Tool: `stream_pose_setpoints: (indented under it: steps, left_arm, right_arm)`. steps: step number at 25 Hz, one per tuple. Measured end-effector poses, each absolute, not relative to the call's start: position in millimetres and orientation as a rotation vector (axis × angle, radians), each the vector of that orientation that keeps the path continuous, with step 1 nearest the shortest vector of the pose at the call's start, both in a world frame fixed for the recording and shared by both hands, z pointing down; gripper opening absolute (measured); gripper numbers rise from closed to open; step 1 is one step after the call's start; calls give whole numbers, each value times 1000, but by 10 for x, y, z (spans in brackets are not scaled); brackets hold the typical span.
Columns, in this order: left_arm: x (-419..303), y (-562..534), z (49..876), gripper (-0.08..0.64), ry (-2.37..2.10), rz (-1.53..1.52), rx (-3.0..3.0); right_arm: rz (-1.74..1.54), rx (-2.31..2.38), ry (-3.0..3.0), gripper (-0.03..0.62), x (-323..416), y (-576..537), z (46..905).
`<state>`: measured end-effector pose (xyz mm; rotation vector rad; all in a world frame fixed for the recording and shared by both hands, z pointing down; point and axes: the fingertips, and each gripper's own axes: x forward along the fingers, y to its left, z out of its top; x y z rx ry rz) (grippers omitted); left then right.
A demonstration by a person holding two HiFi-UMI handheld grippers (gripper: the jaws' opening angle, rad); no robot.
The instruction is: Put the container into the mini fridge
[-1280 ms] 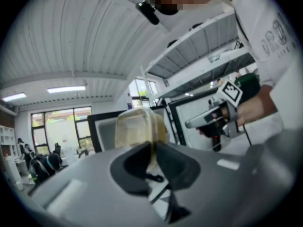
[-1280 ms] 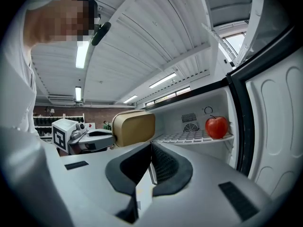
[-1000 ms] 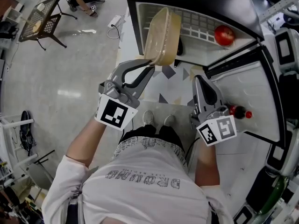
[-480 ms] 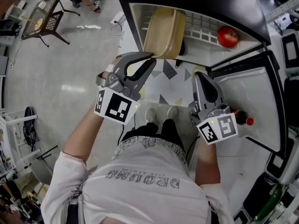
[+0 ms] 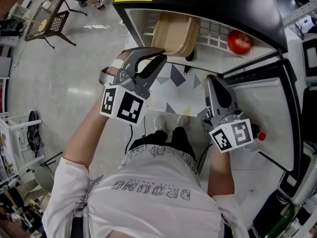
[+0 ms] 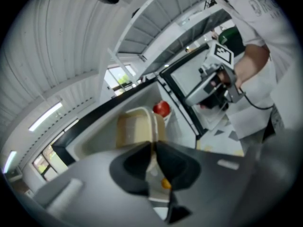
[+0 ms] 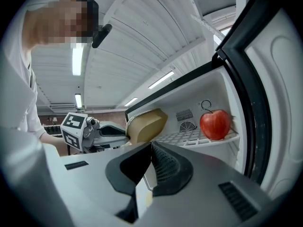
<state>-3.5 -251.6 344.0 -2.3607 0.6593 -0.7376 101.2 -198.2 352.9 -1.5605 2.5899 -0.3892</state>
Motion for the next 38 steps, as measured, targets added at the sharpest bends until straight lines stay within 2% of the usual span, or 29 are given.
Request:
stream_pose_setpoints:
  steps: [25, 38]
  left_arm:
    - [370, -3154, 3687, 44, 508, -1075, -1945]
    - [437, -3334, 3791, 46, 446, -1153, -1838]
  right_arm:
    - [-480, -1483, 2594, 2, 1207, -2319, 3790]
    - [-503, -1468, 2597, 3, 1231, -2440, 3836]
